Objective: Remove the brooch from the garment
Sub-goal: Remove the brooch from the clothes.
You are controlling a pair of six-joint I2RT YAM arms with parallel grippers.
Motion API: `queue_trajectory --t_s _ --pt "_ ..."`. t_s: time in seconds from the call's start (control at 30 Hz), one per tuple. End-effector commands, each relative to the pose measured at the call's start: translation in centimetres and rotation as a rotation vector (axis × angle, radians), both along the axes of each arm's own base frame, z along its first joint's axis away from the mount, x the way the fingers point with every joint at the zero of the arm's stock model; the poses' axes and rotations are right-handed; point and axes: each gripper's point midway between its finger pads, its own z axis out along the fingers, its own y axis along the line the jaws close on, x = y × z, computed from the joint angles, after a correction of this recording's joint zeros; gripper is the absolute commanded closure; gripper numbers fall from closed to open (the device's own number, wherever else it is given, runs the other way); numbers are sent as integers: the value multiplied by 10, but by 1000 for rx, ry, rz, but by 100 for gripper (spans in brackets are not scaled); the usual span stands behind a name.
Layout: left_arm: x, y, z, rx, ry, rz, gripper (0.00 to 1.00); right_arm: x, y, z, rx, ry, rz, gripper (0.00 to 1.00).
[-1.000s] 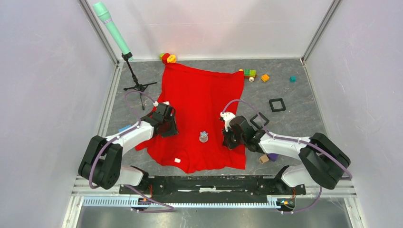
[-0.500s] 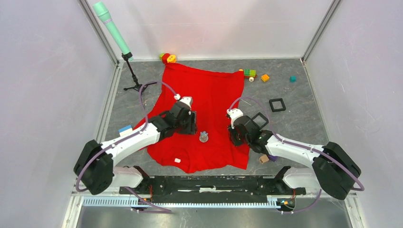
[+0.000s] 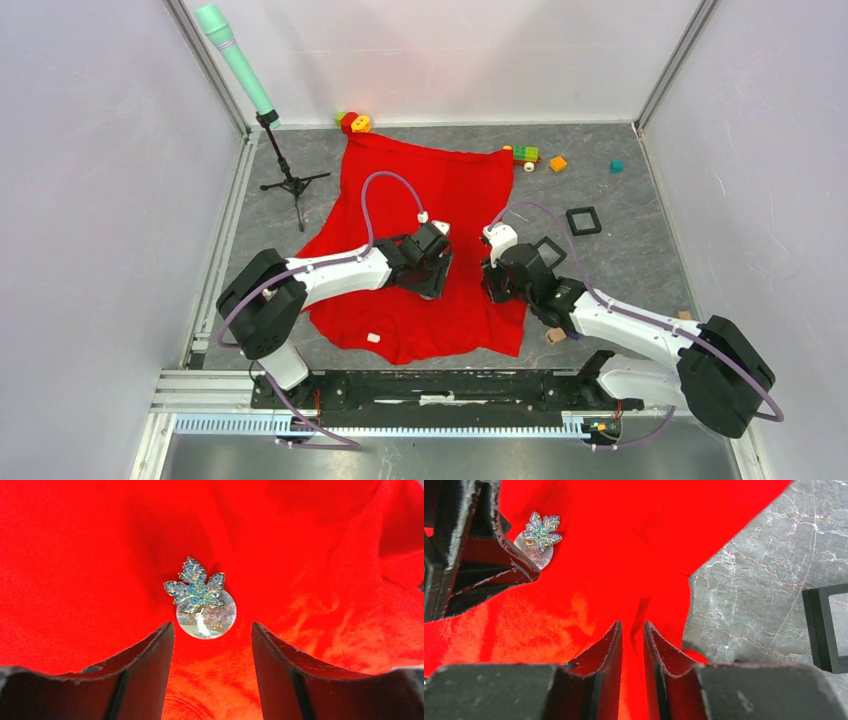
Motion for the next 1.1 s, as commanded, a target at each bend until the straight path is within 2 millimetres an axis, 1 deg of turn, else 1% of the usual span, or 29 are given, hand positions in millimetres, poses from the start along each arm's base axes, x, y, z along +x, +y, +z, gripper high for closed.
queue_trajectory --t_s 0.0,0.2,0.3,0.4,0.43,0.57,0.7,0.73,0.83,0.93,1.0,1.07 --pt "9 -3 2 27 -30 19 35 4 3 9 51 -54 4 73" --pt "-1 0 -6 28 4 45 30 2 1 6 49 -54 7 73" --pt "-1 -4 -12 18 12 39 30 2 4 6 59 -53 12 73" --pt "2 -3 -18 40 11 47 30 1 7 7 73 -49 20 72" --pt "3 -2 -20 49 9 50 33 1 7 7 75 -49 20 72" --pt "4 1 -25 77 8 57 54 0 6 7 77 -50 18 72" --pt "4 4 -22 71 -11 60 64 -1 7 7 85 -47 21 72" --pt "4 2 -17 50 -23 53 67 -2 9 8 91 -45 32 73" --pt "4 -2 2 -17 -64 21 68 -4 17 10 107 -40 75 73" --pt "4 -2 18 -53 -89 15 75 -3 23 12 125 -42 99 73" --pt "3 -5 20 -89 -82 8 77 -6 31 13 172 -15 128 71" --pt "2 -8 20 -121 -68 -1 85 -9 37 13 226 20 151 71"
